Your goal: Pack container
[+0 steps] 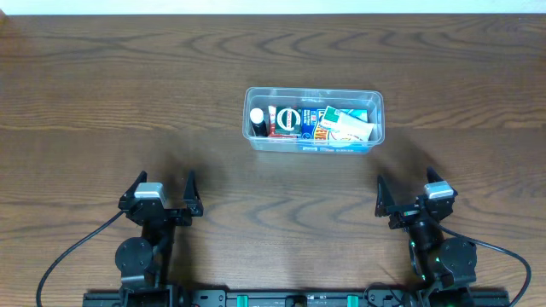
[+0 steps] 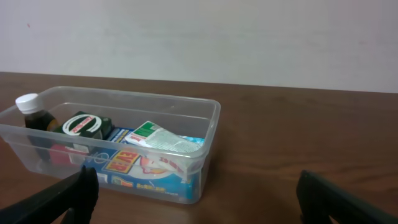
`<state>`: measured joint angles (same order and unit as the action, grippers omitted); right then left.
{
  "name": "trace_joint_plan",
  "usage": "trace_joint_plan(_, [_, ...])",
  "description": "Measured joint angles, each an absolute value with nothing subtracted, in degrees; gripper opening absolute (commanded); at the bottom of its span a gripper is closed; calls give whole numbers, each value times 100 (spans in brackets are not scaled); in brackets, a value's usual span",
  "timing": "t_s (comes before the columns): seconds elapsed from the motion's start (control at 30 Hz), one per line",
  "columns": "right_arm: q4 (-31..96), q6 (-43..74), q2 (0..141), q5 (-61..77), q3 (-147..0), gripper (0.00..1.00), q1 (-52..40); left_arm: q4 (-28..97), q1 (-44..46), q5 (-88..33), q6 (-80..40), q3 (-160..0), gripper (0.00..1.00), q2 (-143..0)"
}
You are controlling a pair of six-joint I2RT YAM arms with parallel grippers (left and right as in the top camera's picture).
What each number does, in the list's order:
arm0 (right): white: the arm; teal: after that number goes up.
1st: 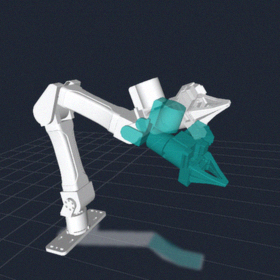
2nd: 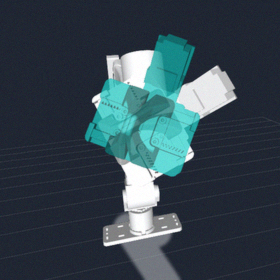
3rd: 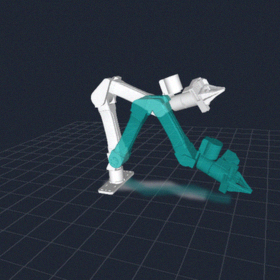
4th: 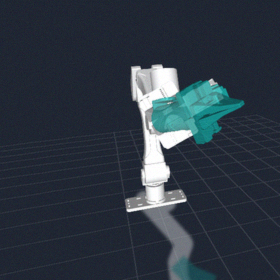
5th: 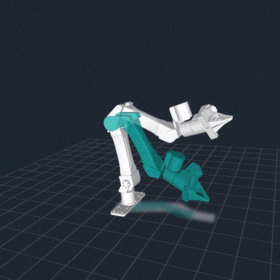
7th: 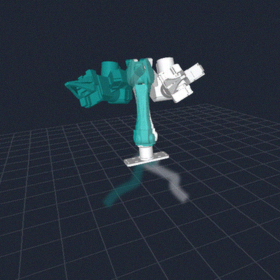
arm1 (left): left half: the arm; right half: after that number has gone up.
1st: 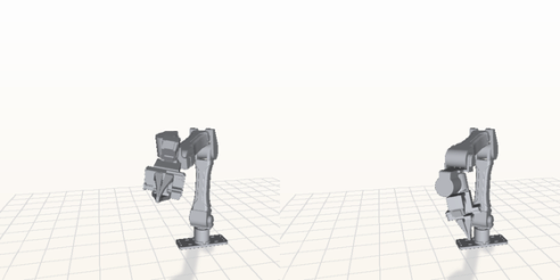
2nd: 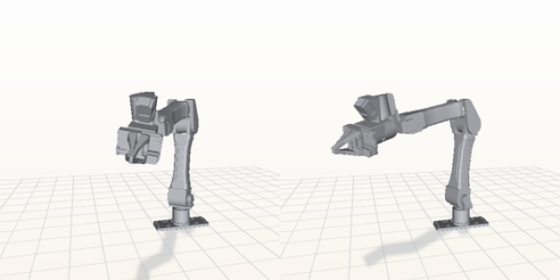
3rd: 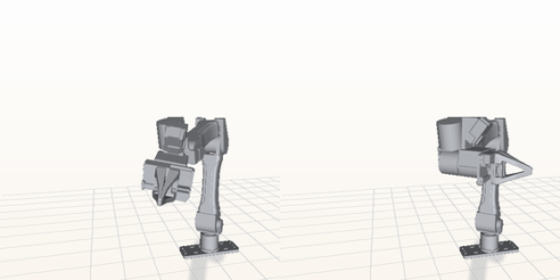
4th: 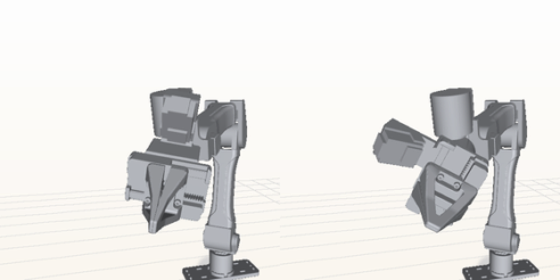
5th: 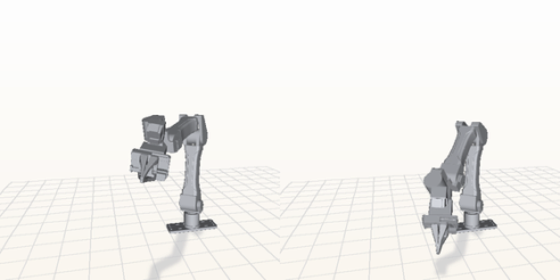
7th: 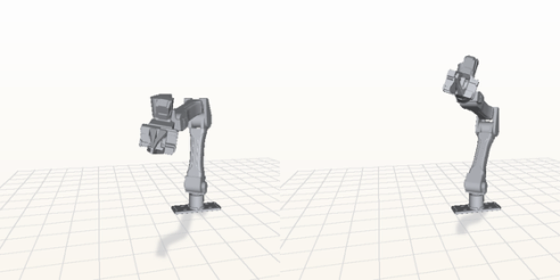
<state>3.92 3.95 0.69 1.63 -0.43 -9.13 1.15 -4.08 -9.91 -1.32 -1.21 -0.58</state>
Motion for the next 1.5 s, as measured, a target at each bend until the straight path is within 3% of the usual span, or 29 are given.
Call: trace_joint_plan(1.5, [388,440,69,169,-43,99,-681,115,-408,-991,-132,-121,98,-58])
